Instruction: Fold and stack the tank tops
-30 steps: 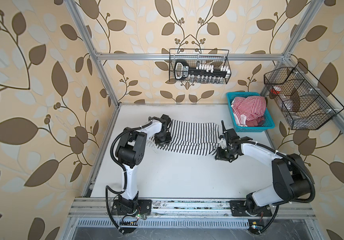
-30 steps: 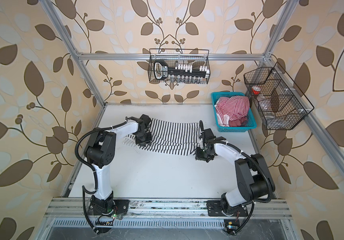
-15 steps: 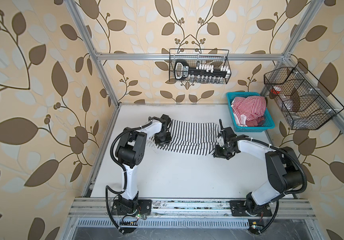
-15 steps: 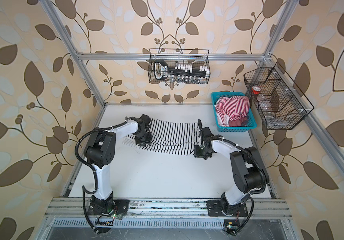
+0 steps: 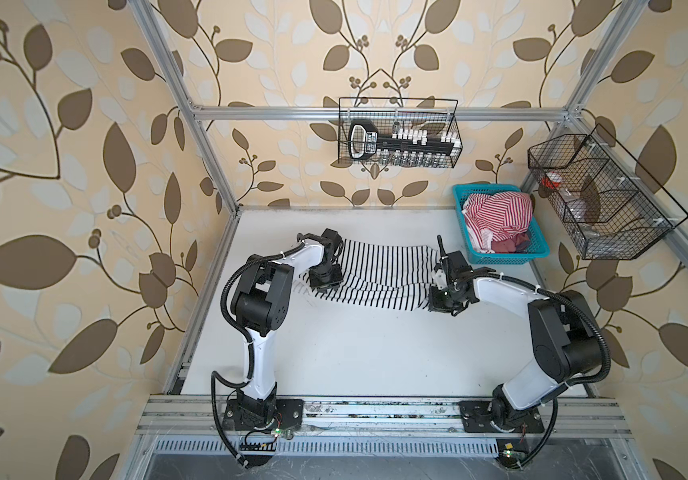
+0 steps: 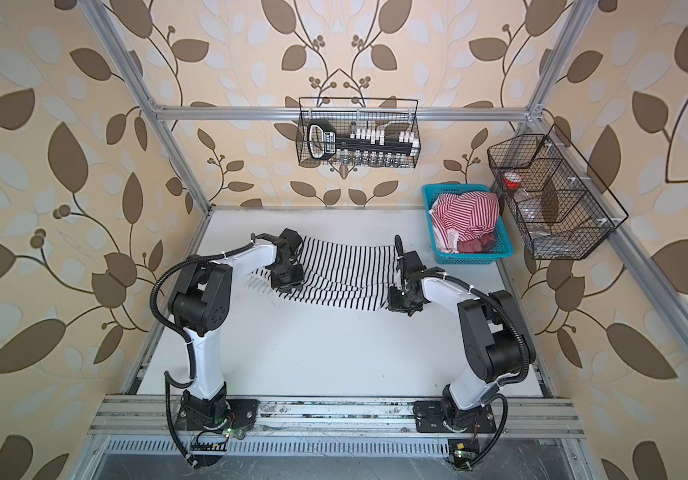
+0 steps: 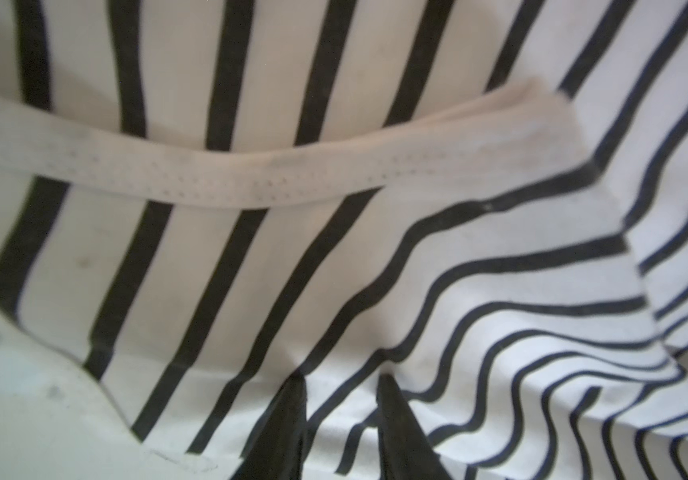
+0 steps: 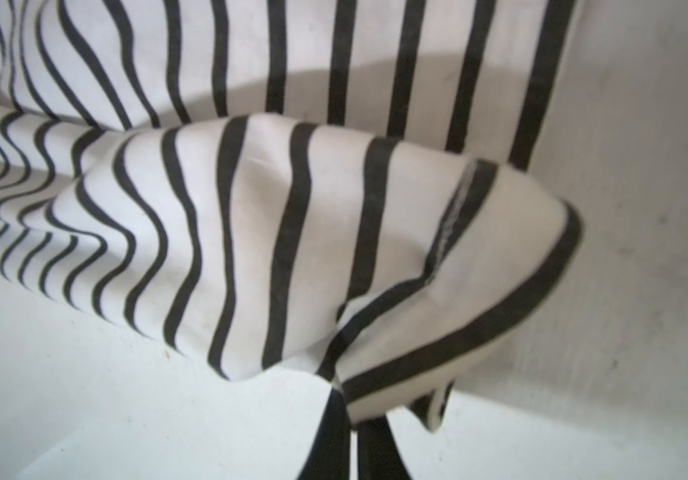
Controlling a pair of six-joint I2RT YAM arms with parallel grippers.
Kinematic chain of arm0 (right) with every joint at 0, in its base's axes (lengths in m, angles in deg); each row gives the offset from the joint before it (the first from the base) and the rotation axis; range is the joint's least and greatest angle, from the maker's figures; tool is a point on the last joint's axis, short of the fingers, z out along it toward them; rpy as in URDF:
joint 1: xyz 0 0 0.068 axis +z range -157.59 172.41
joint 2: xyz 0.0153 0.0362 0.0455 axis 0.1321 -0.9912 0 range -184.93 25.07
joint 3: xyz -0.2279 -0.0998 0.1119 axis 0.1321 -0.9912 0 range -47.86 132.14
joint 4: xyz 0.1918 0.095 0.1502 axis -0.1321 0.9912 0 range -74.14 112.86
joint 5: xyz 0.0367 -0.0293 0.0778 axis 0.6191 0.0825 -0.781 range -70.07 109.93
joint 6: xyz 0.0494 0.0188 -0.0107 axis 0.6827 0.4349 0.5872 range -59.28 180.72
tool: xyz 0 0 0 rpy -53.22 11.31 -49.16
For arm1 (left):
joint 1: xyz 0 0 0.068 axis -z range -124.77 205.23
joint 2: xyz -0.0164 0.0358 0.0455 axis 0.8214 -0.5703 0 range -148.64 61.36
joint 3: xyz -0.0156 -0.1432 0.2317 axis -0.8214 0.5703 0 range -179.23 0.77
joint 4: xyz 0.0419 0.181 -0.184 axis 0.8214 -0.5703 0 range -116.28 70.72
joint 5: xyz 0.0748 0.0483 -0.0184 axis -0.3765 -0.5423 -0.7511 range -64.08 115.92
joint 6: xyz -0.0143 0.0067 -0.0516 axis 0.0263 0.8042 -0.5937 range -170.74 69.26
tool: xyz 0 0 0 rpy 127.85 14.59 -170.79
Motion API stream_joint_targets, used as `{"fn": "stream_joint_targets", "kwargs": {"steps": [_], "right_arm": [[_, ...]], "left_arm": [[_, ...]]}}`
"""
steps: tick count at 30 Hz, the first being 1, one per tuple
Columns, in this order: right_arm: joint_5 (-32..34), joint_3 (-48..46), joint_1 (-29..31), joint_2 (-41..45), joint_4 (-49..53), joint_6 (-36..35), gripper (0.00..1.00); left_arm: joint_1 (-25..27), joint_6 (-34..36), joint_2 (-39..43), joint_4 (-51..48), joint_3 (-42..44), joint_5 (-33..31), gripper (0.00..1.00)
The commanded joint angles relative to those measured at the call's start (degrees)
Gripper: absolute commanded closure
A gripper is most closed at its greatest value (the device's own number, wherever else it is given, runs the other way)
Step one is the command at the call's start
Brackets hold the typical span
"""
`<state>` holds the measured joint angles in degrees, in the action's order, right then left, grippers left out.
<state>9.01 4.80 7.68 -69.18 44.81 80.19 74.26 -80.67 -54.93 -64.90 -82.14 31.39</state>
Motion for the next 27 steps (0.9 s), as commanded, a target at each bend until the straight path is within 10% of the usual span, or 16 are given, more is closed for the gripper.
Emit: {"fn": "stream_joint_targets", "kwargs": {"steps": [1,27], "right_arm": [[0.4,1.7,-0.1,-0.5,0.8,-0.6,1.00],[6.0,0.5,-2.5,8.2,16.3,-4.9,1.00]], "left_arm": [[-0.7,0.9,-2.6,-1.9,0.2,-1.4,0.74],[-2.7,0.6,-6.6,0.5,4.6,-4.8,0.82]]}}
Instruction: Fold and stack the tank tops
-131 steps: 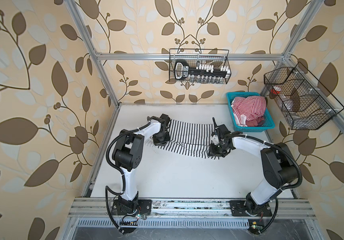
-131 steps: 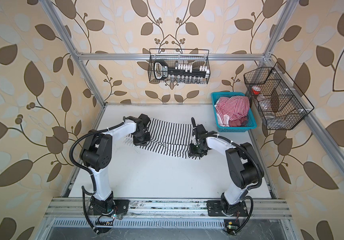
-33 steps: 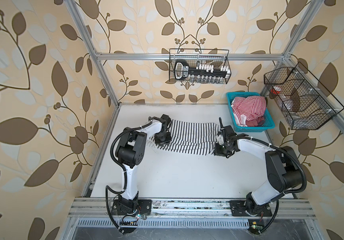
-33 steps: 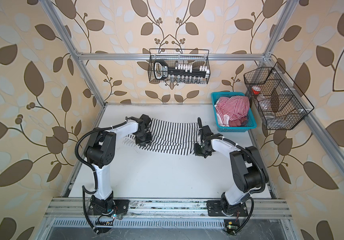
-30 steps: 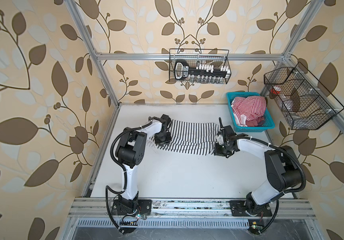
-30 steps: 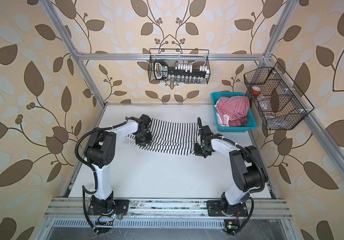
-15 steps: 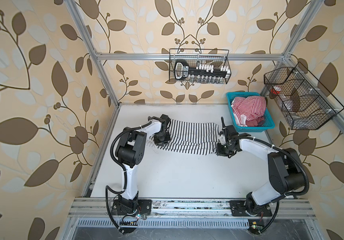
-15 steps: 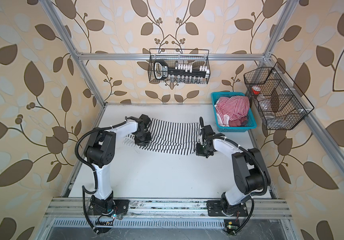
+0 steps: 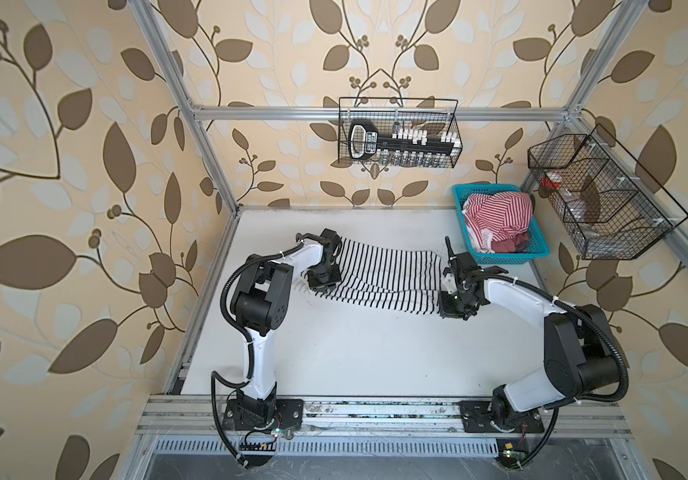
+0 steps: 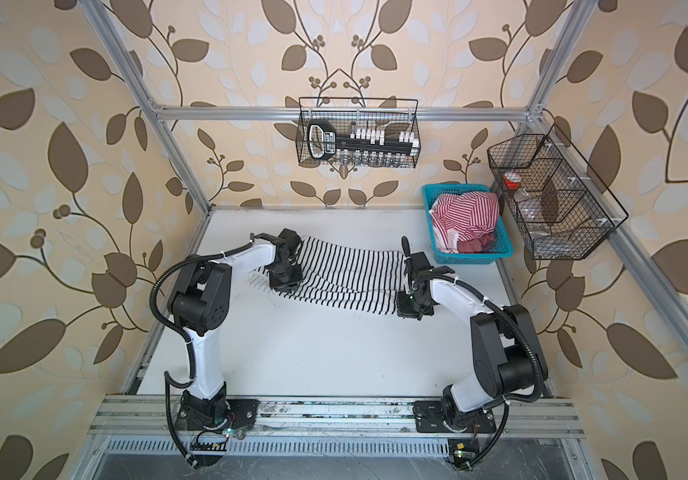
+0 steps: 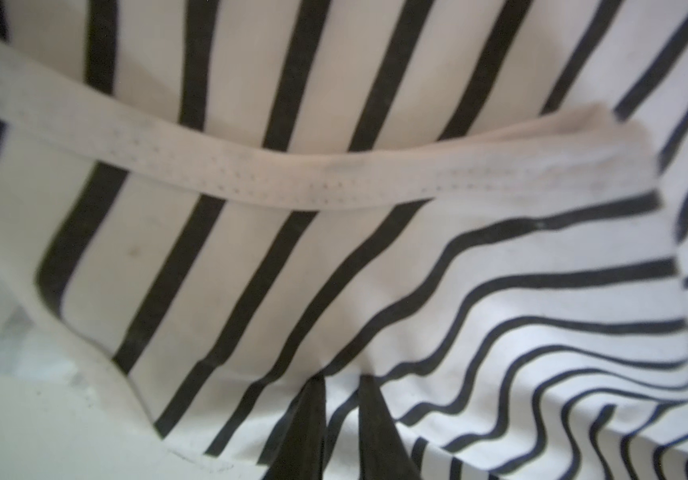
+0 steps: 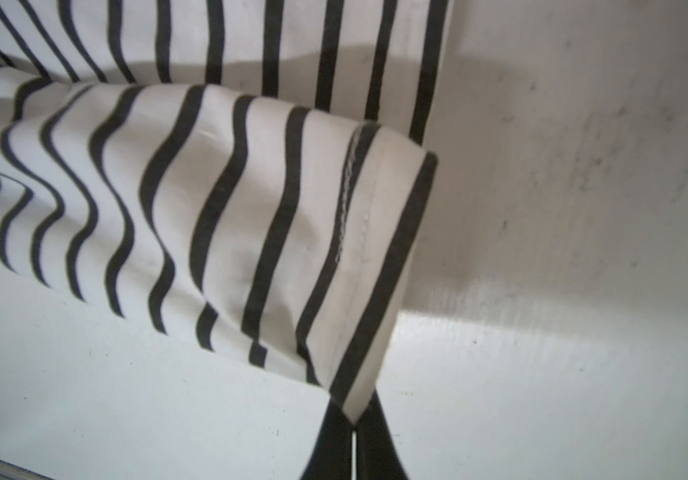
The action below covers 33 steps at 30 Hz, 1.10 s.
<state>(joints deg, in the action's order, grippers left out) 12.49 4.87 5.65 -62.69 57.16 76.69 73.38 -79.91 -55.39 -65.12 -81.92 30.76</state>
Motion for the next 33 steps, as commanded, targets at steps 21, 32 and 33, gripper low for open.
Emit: {"fn": "stream_joint_targets", "kwargs": {"steps": [21,32,33], "right_arm": [[6.8,7.9,2.3,1.7,7.7,1.8,0.74],[-2.4,17.2,8.4,-12.7,-2.8,5.0,0.81],[-2.9,17.3,8.4,-14.0,-3.5,5.0,0.81]], "left_arm": [[-1.3,-0.7,6.2,-0.4,2.5,3.5,0.55],[-1.3,-0.2,-0.7,-2.0,-8.9,4.0,0.63],[-1.3,-0.1,-1.7,-1.8,-9.7,4.1,0.63]]}}
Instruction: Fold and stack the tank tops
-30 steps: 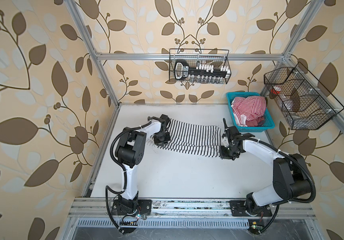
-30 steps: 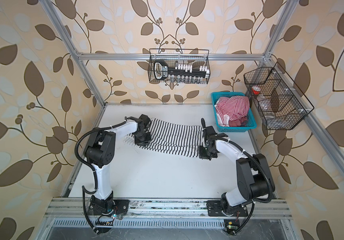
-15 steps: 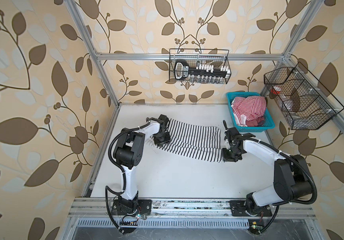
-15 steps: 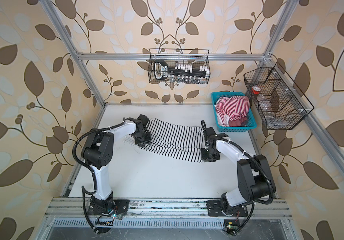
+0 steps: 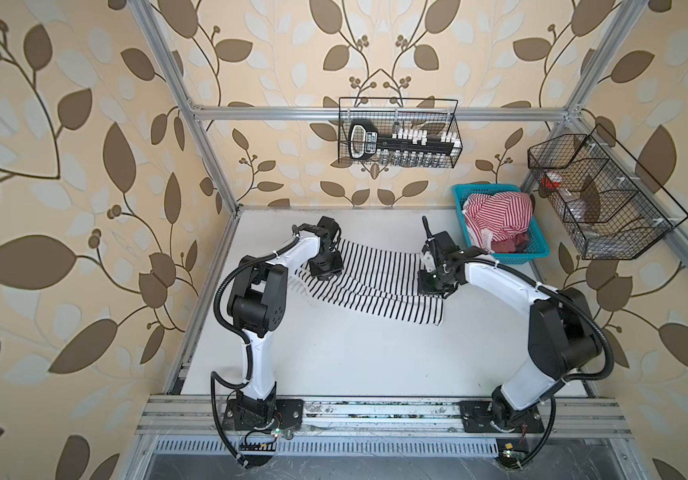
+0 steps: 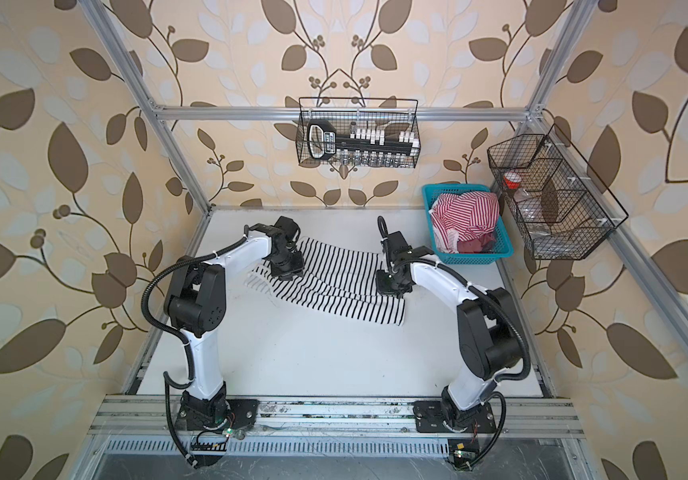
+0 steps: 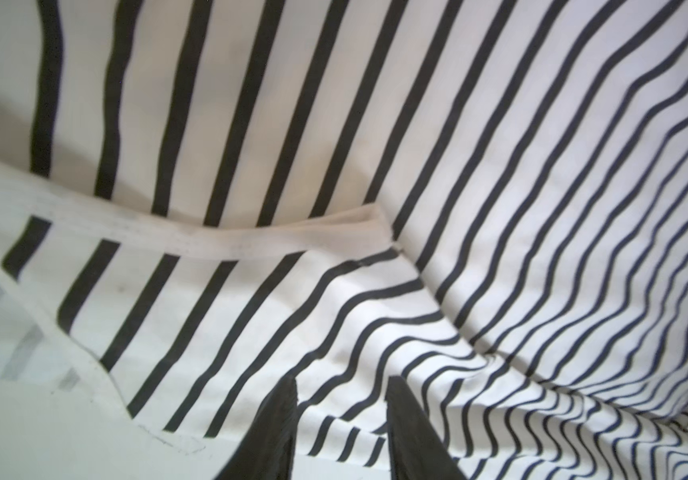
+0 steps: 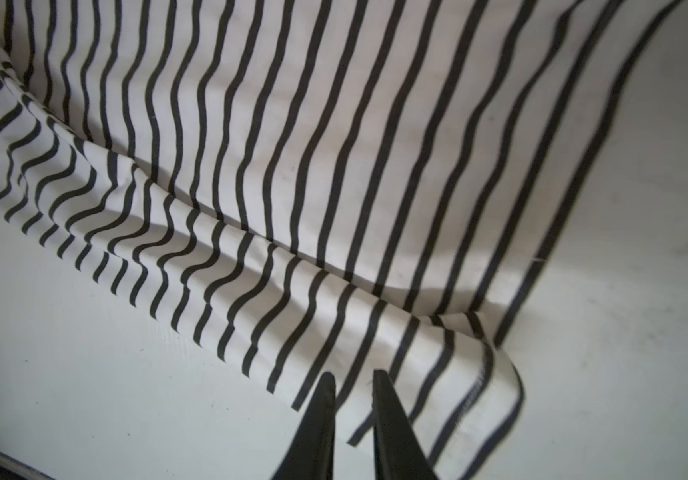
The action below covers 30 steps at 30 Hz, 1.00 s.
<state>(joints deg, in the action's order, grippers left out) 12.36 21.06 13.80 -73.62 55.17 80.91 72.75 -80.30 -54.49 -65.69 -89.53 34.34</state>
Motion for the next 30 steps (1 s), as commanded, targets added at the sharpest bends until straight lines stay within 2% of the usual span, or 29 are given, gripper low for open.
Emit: {"fn": "stream_joint_targets", "kwargs": {"steps": [1,5,8,16,22,26,30], "right_arm": [[-3.1,1.2,0.2,-4.2,-2.1,0.9,0.81],[-2.3,0.5,0.3,-6.8,-2.8,1.0,0.82],[-1.6,-1.5,0.2,-7.0,-3.3,0.8,0.82],[1.5,-8.3,0.2,-6.2,-3.8,0.5,0.82],[1.9,-11.9,0.2,-5.4,-4.4,1.0,0.83],[0.1,-12.3,0.2,-4.2,-5.4,1.0,0.83],[-1.6,-9.5,0.0,-0.5,-6.4,1.0,0.77]], "left_arm": [[-0.6,0.3,-3.7,-1.1,-2.9,0.5,0.64],[-0.9,0.4,-7.1,-1.7,-4.0,-0.9,0.67],[-1.2,-0.1,-7.3,-1.4,-1.3,-2.0,0.69],[-1.3,-2.6,-1.0,1.0,11.3,-4.3,0.69],[-1.3,-3.6,3.8,1.3,17.2,-5.4,0.69],[-1.3,-3.9,5.3,0.7,16.5,-6.0,0.63],[-1.3,-3.9,7.3,-1.3,10.3,-7.2,0.60]]}}
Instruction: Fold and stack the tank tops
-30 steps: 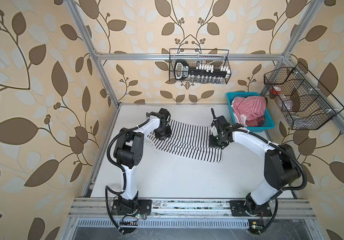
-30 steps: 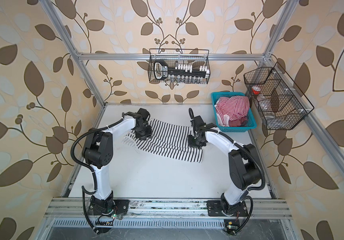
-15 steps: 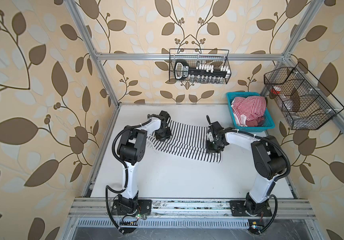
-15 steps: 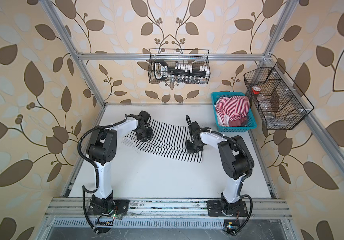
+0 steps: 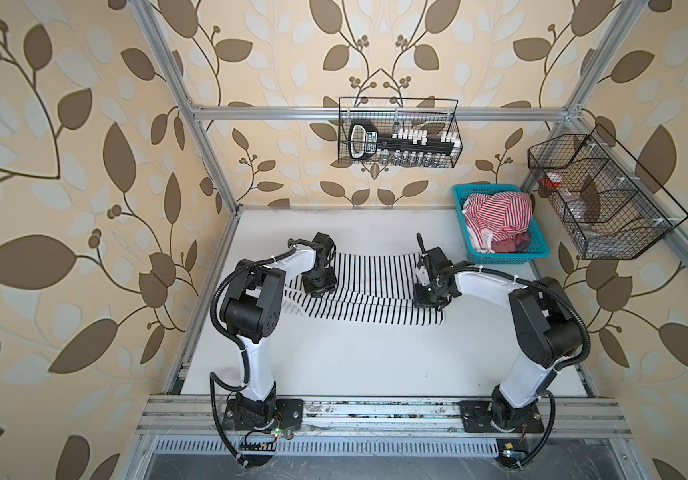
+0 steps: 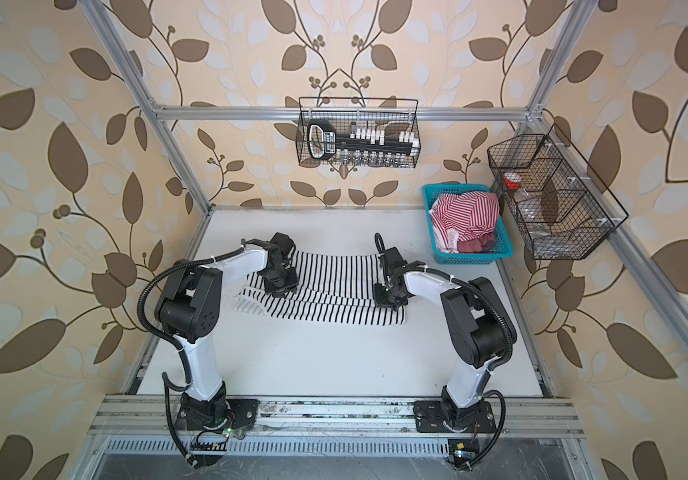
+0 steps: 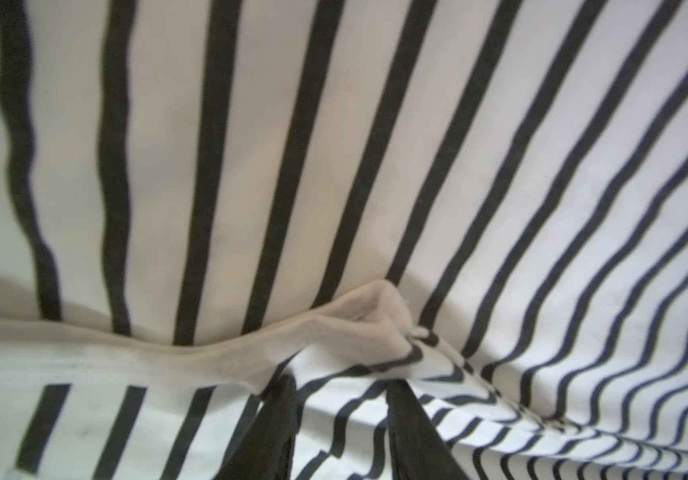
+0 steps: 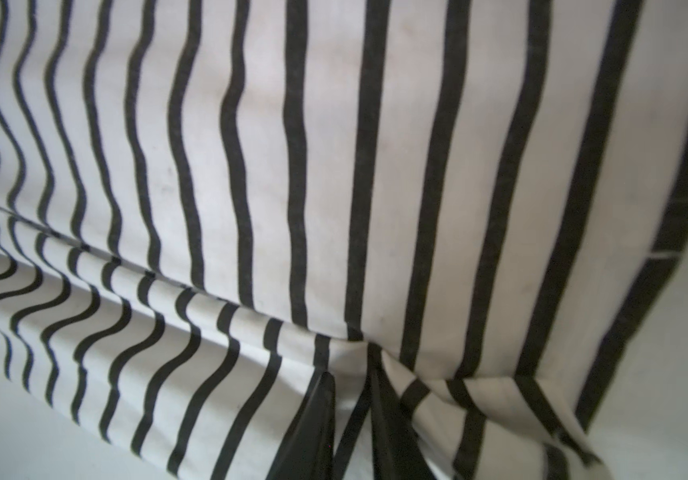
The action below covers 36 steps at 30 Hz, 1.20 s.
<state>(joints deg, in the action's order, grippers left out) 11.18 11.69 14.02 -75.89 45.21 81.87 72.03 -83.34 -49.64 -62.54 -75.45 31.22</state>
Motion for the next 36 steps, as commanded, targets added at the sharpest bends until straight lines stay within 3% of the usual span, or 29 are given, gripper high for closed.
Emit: {"fn": "stream_joint_targets", "kwargs": {"steps": [1,8,21,28,36], "right_arm": [[-1.1,1.0,-0.5,2.8,3.6,0.1,0.76],[-2.5,12.9,-6.0,4.3,5.1,-2.3,0.70],[-2.6,33.8,-14.4,-14.6,9.3,-6.1,0.68],[-4.9,40.2,-16.0,-22.3,11.1,-6.0,0.66],[-8.0,41.0,-16.1,-25.5,11.2,-5.9,0.63]], "left_arm": [[-0.5,-0.4,2.6,-5.4,-6.3,-4.5,0.59],[-2.6,3.4,-1.4,-9.8,-22.4,-7.5,0.53],[-8.3,5.6,-20.8,-10.0,-43.3,-3.0,0.53],[-8.9,5.8,-24.1,-8.3,-45.2,0.9,0.53],[-8.8,5.8,-25.8,-8.7,-45.2,2.7,0.53]]}}
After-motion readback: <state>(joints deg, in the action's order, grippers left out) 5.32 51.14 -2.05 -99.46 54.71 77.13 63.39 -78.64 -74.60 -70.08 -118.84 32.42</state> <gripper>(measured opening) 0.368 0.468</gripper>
